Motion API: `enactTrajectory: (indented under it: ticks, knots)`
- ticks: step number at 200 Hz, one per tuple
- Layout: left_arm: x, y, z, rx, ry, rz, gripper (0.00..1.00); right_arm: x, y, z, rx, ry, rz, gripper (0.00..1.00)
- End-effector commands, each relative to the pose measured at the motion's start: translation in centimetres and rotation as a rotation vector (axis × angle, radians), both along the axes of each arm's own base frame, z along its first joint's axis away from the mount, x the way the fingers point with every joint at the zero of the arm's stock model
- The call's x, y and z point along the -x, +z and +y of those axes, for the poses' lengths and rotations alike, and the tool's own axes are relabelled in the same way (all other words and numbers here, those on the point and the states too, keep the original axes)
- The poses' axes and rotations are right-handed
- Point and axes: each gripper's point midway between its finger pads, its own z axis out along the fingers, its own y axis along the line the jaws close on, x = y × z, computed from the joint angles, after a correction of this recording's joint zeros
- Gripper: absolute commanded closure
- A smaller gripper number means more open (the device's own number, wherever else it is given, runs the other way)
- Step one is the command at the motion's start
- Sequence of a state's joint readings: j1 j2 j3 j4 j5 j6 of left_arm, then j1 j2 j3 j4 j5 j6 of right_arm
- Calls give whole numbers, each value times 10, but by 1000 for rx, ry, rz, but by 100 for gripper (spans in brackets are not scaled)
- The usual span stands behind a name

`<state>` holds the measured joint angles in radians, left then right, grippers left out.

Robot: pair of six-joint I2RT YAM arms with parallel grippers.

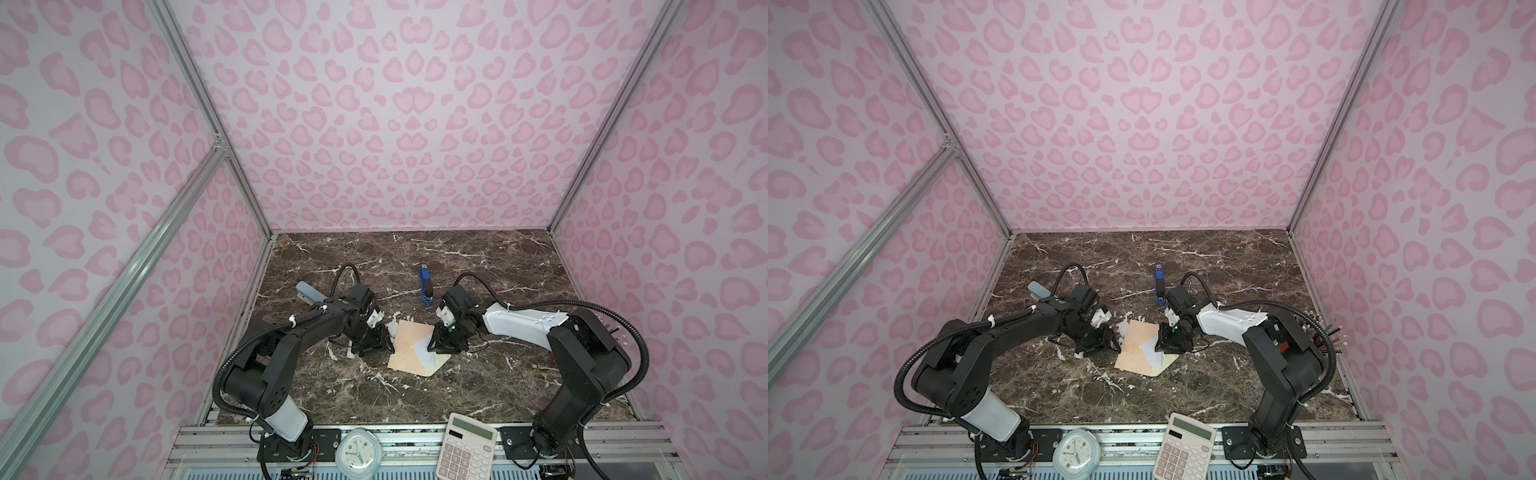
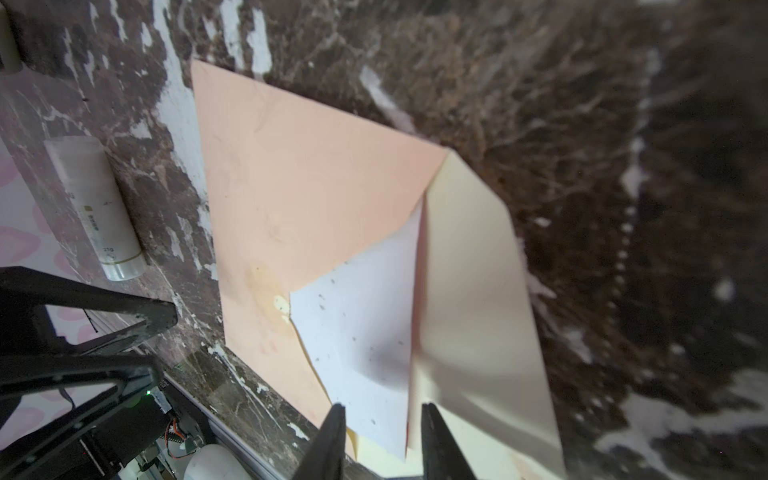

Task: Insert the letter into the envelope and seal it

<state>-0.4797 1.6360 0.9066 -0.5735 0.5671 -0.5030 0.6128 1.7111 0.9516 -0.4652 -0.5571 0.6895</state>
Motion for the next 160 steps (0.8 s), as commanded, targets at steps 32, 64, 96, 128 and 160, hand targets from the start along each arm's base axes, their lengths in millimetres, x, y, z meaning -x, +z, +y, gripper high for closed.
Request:
enactTrajectory:
  ticks: [32,64,96,128,160]
  knots:
    - [-7,-10,-9,25,6,12,51,10,-6,-5,46,-10,39,68]
    - [-5,-16,-11,30,1,27,51,15,-10,-3,51,-9,56,70]
    - [1,-23,-11,27,-9,47,52,18,-13,1,44,-11,70,70]
    - [7,-28,-9,25,-6,60,53,18,-13,8,25,-10,76,71]
    - [12,-30,-8,23,-7,67,54,18,-12,14,1,-6,81,71]
